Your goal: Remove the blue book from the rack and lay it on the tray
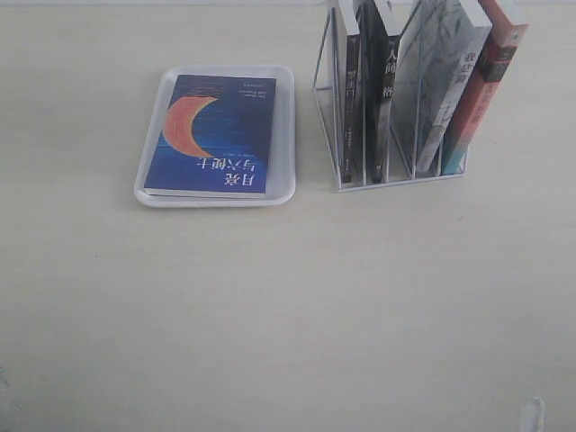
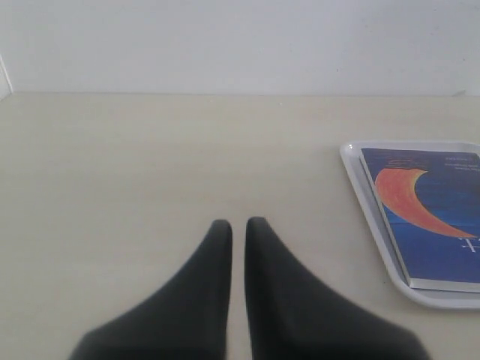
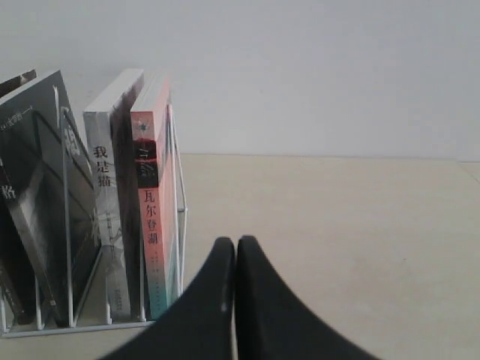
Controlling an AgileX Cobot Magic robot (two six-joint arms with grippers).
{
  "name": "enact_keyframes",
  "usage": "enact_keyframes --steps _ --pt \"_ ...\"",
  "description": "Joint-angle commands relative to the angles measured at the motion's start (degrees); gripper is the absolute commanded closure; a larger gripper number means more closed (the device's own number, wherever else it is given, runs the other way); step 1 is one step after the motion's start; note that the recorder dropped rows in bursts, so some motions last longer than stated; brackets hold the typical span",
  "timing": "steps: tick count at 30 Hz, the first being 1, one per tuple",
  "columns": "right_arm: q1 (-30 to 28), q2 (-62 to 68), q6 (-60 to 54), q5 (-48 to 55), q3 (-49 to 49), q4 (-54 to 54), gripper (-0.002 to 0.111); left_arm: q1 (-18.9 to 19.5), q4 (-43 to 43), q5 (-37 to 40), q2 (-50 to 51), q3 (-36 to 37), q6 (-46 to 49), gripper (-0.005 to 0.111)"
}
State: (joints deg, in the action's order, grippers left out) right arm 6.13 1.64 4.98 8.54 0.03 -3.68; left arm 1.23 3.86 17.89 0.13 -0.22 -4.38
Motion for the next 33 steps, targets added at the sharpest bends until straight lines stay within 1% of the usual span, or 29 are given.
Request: enact_keyframes --steps 1,10,21,33 --pt "-0.2 -0.4 -2.2 0.9 0.0 1.8 0.108 -0.5 0.1 -0.3 -0.1 0.2 0.1 0.101" --pt "-0.2 -1.1 -2.6 10.2 0.0 1.8 0.108 -0.5 0.1 -0.3 -0.1 0.2 0.1 0.101" --pt "-0.2 -1.6 -5.3 10.2 0.0 1.9 0.108 -0.5 0.1 -0.3 -0.1 0.2 0.1 0.101" --pt "-0.2 -1.6 -5.4 10.3 0.0 1.9 0.108 -0.5 0.1 -0.3 -0.1 0.2 0.1 0.101"
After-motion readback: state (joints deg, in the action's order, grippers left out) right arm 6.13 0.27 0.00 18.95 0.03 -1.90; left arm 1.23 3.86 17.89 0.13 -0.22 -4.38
